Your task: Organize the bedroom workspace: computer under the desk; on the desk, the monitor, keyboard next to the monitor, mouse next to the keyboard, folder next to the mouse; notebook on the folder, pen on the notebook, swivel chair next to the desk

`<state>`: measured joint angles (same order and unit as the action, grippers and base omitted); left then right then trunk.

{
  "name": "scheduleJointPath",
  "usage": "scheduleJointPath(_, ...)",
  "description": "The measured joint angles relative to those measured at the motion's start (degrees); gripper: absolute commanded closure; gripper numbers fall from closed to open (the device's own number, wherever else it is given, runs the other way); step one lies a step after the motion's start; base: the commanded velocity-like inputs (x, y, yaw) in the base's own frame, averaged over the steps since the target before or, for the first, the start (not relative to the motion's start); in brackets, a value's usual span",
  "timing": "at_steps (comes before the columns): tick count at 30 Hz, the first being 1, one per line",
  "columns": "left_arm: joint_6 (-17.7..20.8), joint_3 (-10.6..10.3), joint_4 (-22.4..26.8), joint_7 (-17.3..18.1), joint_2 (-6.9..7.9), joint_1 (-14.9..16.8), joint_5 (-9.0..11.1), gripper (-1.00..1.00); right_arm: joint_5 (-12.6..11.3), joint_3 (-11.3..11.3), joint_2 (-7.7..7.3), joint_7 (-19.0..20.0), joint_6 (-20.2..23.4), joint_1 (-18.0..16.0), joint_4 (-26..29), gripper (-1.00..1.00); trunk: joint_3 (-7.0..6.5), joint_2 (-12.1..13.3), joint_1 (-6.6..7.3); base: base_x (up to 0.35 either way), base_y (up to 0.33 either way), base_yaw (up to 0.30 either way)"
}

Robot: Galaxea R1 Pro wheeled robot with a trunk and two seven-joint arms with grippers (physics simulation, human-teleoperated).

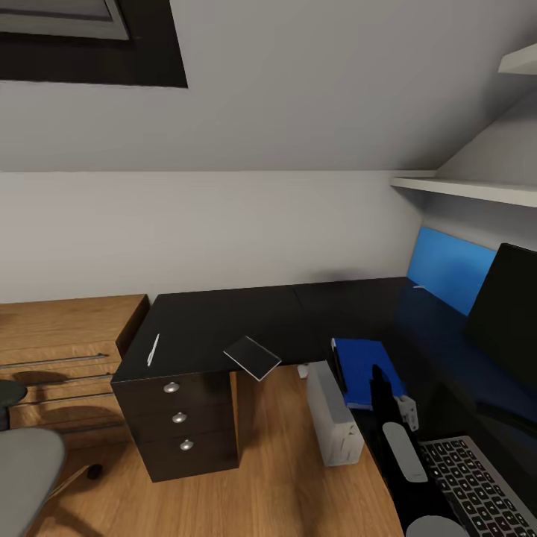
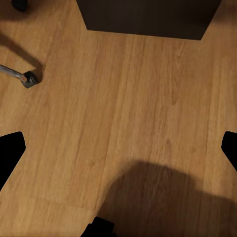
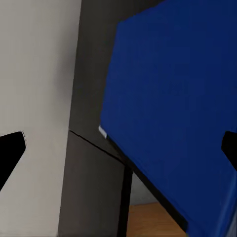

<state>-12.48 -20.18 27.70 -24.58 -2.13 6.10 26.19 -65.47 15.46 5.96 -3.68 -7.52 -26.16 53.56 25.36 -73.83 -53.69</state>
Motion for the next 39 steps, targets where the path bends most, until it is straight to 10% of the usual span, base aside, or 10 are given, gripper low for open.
scheduleJointPath(9,0.0,0.0,-0.1,0.1,0.0,0.0,0.0,-1.0,0.0,-17.9,0.33,0.0,0.2,0.0,-0.4,-1.0,0.0,0.0,0.0,0.0,0.0,0.0)
scheduleJointPath(22,0.0,0.0,-0.1,0.1,-0.01,0.0,0.0,-1.0,-0.3,-20.1,2.96,0.1,0.2,0.1,-5.8,-1.0,0.0,0.0,0.0,0.0,0.0,0.083)
scheduleJointPath(39,0.0,0.0,-0.1,0.1,-0.02,0.0,0.0,-1.0,-0.3,-19.9,2.68,0.3,0.5,0.1,-5.6,-1.0,0.0,0.0,0.0,0.0,0.0,0.023)
